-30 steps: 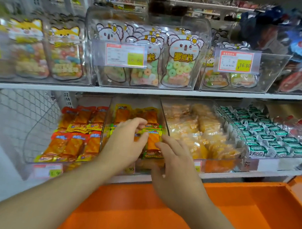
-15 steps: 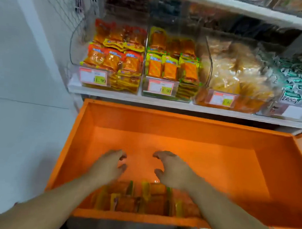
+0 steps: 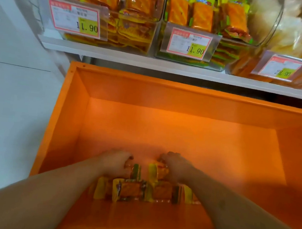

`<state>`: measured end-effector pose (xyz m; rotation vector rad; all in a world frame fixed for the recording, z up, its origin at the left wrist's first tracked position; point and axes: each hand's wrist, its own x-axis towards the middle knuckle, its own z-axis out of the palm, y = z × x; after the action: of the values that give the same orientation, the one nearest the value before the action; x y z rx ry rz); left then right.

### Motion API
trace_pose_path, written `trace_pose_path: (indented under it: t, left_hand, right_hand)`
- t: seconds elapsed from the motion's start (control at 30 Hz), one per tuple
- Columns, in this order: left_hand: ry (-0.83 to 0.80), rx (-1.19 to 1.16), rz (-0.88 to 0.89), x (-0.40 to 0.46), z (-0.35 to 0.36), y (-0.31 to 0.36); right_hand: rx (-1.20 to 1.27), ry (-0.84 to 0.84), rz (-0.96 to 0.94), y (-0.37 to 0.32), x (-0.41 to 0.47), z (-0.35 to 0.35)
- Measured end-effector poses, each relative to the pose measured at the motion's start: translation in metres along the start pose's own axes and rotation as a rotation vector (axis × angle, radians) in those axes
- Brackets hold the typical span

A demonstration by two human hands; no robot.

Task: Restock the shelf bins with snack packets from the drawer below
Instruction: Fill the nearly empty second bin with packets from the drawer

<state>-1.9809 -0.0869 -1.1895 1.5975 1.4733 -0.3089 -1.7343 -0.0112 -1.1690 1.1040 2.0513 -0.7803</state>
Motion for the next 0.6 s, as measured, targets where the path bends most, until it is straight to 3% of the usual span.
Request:
trace_pose_path:
  t: [0.3,0.6]
  left_hand:
    - [0.002,-0.089,-0.054,0.009,0.004,0.003]
    - [0.402,-0.445,-0.11,-0.029,-0.075,0.026]
  right_hand:
    - [0.131,0.013,-0.048,-0.001,0.002,0.001]
    - [0.702,0.276,0.046,-0.006,-0.041,-0.091]
